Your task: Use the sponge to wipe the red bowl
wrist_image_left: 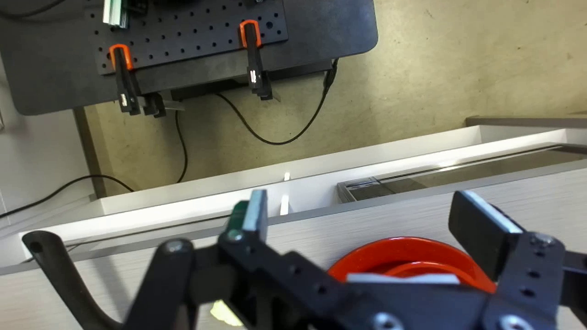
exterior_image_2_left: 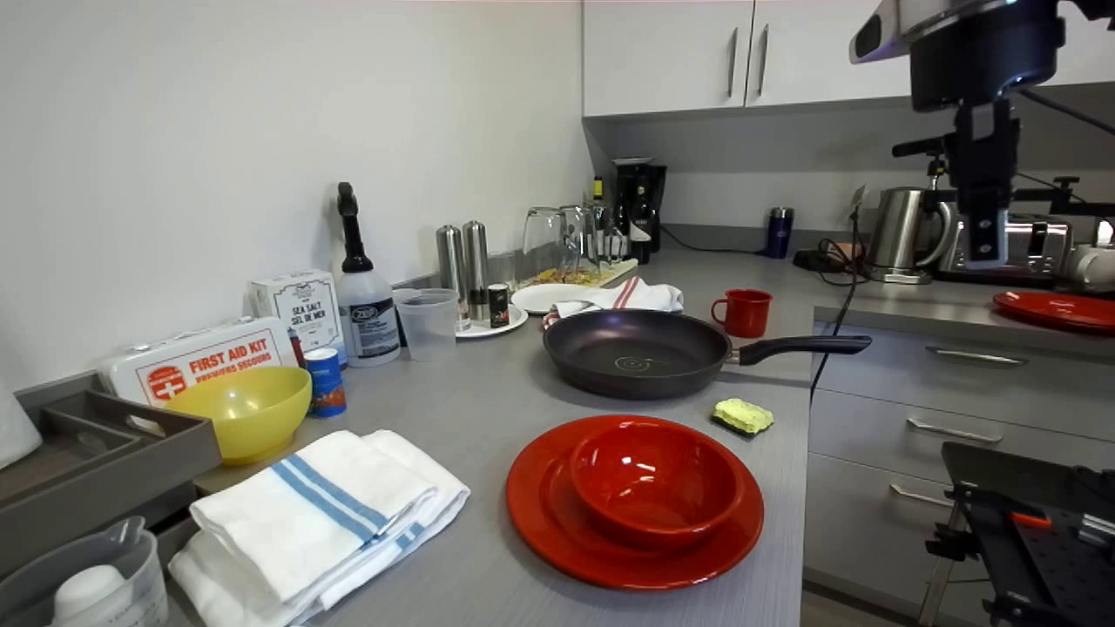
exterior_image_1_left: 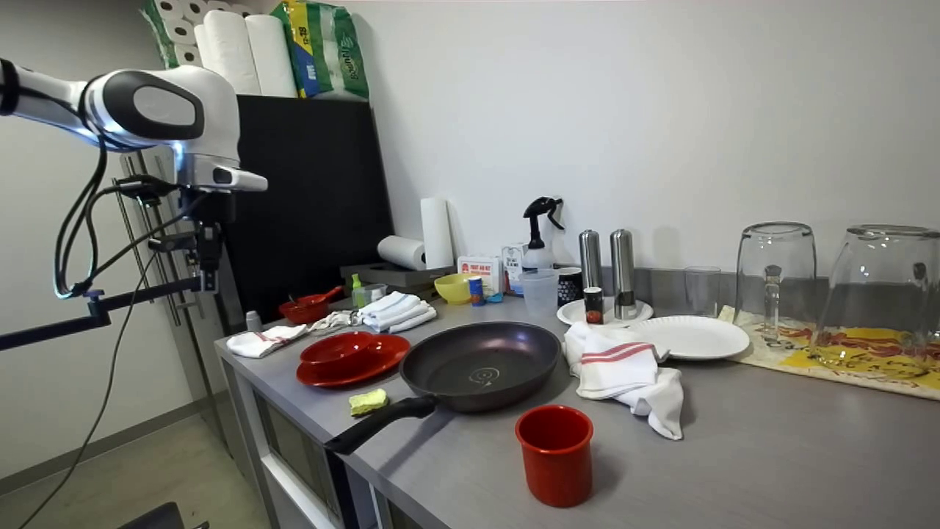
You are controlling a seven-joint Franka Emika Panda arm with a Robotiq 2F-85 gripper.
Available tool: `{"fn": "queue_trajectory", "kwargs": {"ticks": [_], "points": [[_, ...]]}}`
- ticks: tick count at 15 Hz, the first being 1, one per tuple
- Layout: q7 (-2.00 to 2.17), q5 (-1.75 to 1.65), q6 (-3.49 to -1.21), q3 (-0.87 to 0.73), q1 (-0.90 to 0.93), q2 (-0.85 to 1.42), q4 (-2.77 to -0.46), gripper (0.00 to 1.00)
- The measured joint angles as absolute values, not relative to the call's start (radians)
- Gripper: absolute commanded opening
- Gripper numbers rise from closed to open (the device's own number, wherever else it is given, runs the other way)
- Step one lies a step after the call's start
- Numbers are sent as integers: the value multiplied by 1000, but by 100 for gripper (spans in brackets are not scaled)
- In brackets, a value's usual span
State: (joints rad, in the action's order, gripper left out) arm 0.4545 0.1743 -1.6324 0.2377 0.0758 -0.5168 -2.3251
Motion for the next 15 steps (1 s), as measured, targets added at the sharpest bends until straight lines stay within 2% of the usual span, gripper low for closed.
{"fn": "queue_trajectory", "kwargs": {"ticks": [15], "points": [[652,146,-1946,235,17,-555,-2558,100]]}}
